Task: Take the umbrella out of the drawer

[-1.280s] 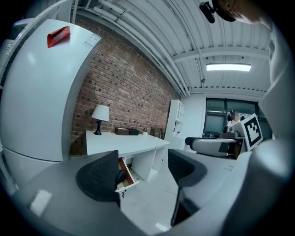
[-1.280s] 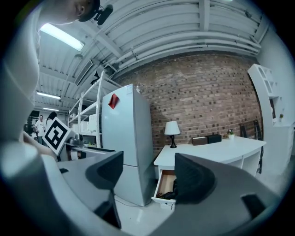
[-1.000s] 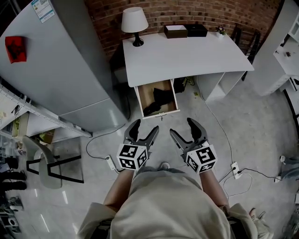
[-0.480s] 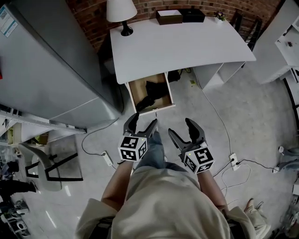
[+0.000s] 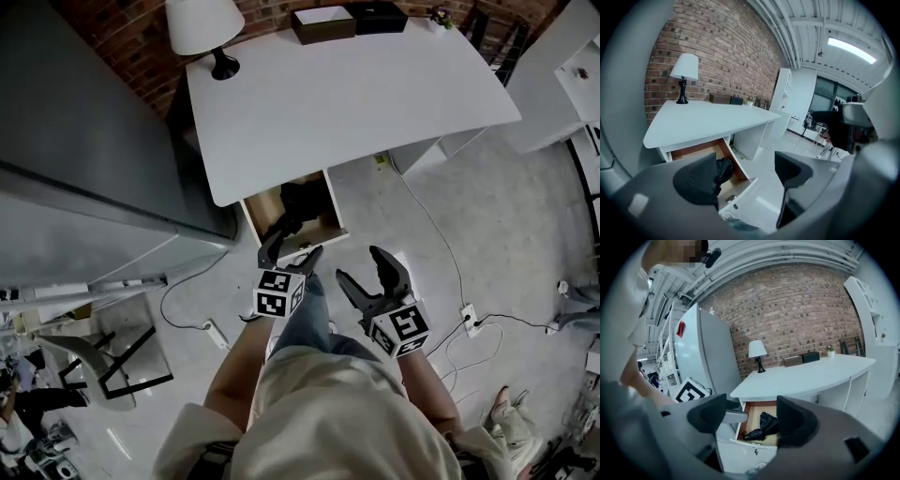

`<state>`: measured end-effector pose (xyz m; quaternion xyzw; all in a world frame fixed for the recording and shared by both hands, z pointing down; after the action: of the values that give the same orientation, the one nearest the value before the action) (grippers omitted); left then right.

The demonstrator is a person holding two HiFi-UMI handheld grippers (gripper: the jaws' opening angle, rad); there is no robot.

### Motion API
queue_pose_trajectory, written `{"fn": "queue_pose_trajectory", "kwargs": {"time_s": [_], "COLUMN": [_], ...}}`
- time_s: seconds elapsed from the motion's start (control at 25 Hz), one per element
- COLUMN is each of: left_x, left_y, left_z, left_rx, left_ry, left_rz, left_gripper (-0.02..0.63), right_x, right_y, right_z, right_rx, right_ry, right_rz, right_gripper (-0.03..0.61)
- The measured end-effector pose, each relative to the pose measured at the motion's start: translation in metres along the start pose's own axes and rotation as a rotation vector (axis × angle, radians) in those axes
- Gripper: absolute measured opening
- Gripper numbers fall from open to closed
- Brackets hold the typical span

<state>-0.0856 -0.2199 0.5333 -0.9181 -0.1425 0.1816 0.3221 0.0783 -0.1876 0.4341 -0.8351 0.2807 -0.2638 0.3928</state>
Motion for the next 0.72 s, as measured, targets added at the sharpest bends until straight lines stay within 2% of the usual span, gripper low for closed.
{"fn": "queue_pose_trajectory", "kwargs": {"time_s": [0.12,0.24,0.36,0.6,0.72], "left_x": [-0.023,-0.042,-0.058,-0.082,-0.096], "left_y": [0.001,-0.006,-0.015,-0.03,-0.041], "left_z": [-0.037,-0.075,-0.112,-0.174,-0.202], "left_rx": [-0.066,-0.128,-0.203,-0.267,-0.334], "left_ry": [0.006,0.02,0.017,0.008,0.013], "left_rz": [-0.021,-0.045,-0.068,-0.067,-0.062], "left_gripper": [0.391,0.431,0.442,0.475,0.494], "right_x": [0.012,0.025,0.039,0.065,0.076], "right_y": [0.008,0.014,0.015,0.007,-0.002], "right_z": [-0.027,-0.05,-0.073,-0.109,-0.125], "right_rx": [-0.022,-0.04,-0.05,-0.067,-0.072], "right_ry": [0.017,0.03,0.028,0.019,0.009], "right_rz": [-0.035,-0.029,-0.026,-0.079,-0.131], "right_gripper": [0.324,0.321,0.319,0.311,0.304]}}
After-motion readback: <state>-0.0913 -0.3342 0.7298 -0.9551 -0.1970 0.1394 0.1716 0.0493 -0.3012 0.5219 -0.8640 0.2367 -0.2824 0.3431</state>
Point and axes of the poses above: the fingertips, and each gripper's own axes: z backward along the fingers, x to its right, y out of its top, the point moved 6 cm from there along z, backward along the fingers, and after that the axes turned 15 degrees about -x, right-handed, at the moved point
